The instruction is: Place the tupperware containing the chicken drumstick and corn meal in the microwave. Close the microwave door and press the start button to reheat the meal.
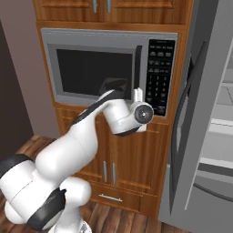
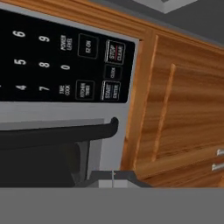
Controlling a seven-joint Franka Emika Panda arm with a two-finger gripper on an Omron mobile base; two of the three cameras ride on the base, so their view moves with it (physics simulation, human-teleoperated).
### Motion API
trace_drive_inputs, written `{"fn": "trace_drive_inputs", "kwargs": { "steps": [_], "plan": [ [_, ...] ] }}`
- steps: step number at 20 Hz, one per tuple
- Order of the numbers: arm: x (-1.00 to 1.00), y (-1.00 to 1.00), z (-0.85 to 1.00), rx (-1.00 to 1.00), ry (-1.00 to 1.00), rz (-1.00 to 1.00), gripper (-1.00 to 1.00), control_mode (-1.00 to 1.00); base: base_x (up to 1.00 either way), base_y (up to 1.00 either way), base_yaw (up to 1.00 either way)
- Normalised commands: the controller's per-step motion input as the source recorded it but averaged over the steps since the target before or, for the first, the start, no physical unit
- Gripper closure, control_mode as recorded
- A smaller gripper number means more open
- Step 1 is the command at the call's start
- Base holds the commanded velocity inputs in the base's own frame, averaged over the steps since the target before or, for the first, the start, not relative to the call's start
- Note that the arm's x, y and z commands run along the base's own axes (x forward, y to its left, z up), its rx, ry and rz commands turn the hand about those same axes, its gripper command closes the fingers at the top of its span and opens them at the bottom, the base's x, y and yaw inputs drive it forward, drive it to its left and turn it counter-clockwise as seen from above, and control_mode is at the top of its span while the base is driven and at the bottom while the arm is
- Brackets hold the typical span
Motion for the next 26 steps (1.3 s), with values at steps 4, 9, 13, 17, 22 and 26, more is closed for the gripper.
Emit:
{"fn": "trace_drive_inputs", "kwargs": {
  "steps": [4,9,13,17,22,26],
  "plan": [
    [0.26,-0.06,-0.13,0.04,0.0,0.0,1.0,-1.0,0.0,0.0,0.0],
    [0.24,-0.12,-0.13,0.06,0.0,0.0,1.0,-1.0,0.0,0.0,0.0],
    [0.24,-0.09,-0.14,0.04,0.0,0.0,1.0,-1.0,0.0,0.0,0.0],
    [0.23,-0.08,-0.16,0.03,-0.01,0.0,1.0,-1.0,0.0,0.0,0.0],
    [0.22,-0.11,-0.11,0.04,-0.03,0.0,1.0,-1.0,0.0,0.0,0.0],
    [0.24,-0.03,-0.08,0.01,-0.03,0.0,1.0,-1.0,0.0,0.0,0.0]
  ]
}}
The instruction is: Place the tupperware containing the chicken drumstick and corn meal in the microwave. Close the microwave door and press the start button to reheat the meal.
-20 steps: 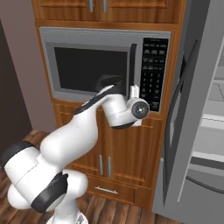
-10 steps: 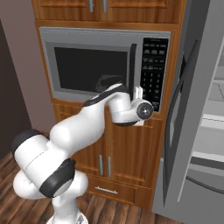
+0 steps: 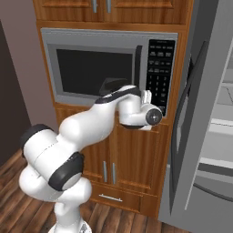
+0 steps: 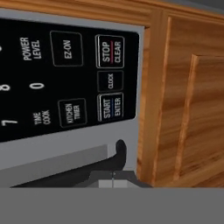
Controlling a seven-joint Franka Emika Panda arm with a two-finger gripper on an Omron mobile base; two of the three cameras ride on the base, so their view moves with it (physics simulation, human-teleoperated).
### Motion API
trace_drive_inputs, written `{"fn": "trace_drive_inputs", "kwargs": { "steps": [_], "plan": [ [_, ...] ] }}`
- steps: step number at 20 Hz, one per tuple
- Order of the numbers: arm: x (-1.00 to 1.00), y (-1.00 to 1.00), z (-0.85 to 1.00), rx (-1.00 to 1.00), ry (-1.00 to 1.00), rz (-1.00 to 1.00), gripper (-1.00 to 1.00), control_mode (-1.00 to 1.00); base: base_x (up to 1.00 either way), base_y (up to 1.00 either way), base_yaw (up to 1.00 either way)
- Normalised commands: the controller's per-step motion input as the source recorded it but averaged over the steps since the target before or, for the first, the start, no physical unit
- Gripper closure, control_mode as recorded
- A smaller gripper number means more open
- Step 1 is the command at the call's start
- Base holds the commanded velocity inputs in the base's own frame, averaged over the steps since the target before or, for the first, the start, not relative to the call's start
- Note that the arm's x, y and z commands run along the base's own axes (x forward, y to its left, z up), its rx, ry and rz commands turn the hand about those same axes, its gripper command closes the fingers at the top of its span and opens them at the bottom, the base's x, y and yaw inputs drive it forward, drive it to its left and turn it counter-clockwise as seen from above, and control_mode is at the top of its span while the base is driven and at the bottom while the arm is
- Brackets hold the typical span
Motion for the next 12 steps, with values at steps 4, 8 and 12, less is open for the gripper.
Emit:
{"fn": "trace_drive_inputs", "kwargs": {
  "steps": [4,8,12],
  "plan": [
    [0.3,-0.04,-0.1,0.02,-0.02,0.0,1.0,-1.0,0.0,0.0,0.0],
    [0.29,-0.1,-0.09,0.03,-0.03,0.0,1.0,-1.0,0.0,0.0,0.0],
    [0.24,-0.09,-0.14,0.01,-0.02,0.0,1.0,-1.0,0.0,0.0,0.0]
  ]
}}
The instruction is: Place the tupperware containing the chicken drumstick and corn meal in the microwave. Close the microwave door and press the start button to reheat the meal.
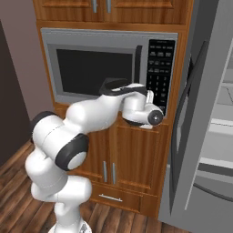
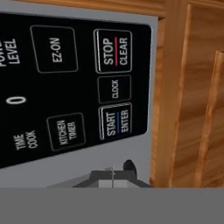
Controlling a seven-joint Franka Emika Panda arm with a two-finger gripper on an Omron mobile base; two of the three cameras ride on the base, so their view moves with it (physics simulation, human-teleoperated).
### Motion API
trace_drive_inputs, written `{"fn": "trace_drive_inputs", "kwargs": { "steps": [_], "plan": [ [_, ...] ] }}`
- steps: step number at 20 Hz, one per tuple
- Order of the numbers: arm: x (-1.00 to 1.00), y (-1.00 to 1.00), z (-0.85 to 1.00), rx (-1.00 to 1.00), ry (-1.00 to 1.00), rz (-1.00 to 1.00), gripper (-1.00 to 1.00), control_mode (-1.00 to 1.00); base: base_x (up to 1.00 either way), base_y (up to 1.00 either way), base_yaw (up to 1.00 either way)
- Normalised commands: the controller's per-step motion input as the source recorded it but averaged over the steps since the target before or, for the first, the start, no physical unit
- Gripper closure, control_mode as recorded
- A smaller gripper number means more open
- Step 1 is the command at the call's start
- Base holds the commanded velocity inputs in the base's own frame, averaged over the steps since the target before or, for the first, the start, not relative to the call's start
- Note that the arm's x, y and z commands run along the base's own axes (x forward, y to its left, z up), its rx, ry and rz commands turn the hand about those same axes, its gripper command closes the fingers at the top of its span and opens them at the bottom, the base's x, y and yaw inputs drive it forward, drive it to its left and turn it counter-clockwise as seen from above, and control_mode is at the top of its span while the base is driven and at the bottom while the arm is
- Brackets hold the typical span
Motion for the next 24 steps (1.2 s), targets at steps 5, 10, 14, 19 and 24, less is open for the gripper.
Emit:
{"fn": "trace_drive_inputs", "kwargs": {
  "steps": [5,10,14,19,24],
  "plan": [
    [0.24,-0.08,-0.16,0.0,-0.02,0.0,1.0,-1.0,0.0,0.0,0.0],
    [0.28,-0.15,-0.17,0.0,-0.03,0.0,1.0,-1.0,0.0,0.0,0.0],
    [0.34,-0.16,-0.12,0.01,-0.02,0.0,1.0,-1.0,0.0,0.0,0.0],
    [0.37,-0.11,-0.11,0.01,-0.02,0.0,1.0,-1.0,0.0,0.0,0.0],
    [0.49,-0.01,-0.09,0.0,-0.03,0.0,1.0,-1.0,0.0,0.0,0.0]
  ]
}}
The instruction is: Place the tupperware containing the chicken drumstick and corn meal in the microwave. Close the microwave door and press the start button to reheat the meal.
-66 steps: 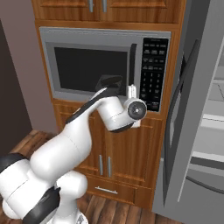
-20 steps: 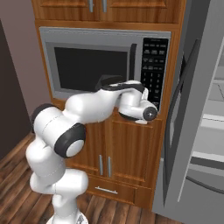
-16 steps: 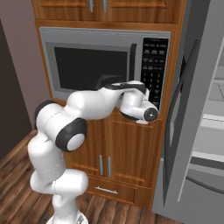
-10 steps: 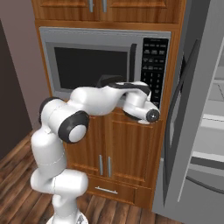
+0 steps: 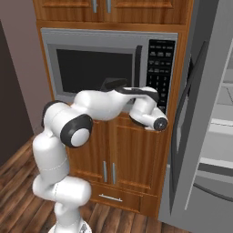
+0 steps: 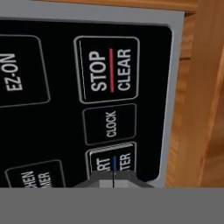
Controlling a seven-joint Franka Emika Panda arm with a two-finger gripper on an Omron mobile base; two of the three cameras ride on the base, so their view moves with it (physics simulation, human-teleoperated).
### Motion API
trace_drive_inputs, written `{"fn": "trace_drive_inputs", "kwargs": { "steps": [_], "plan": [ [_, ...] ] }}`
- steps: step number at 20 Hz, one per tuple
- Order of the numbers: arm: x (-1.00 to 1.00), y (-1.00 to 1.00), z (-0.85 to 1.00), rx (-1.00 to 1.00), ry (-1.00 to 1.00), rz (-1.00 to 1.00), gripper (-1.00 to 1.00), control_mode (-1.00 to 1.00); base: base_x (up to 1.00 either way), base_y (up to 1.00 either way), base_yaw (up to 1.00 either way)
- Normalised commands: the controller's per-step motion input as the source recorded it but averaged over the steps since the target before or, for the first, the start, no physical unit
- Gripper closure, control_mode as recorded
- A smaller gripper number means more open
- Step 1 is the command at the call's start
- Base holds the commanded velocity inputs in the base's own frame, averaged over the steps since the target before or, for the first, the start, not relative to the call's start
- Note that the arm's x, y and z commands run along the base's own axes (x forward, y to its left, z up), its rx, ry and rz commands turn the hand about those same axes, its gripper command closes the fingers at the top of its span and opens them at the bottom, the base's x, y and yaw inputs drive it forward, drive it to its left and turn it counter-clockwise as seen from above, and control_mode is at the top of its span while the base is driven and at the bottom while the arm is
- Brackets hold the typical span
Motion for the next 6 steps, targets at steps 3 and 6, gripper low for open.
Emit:
{"fn": "trace_drive_inputs", "kwargs": {
  "steps": [3,6],
  "plan": [
    [0.64,0.0,0.0,0.0,0.0,-0.05,1.0,-1.0,0.0,0.0,0.0],
    [0.68,0.01,0.0,0.0,0.0,-0.09,1.0,-1.0,0.0,0.0,0.0]
  ]
}}
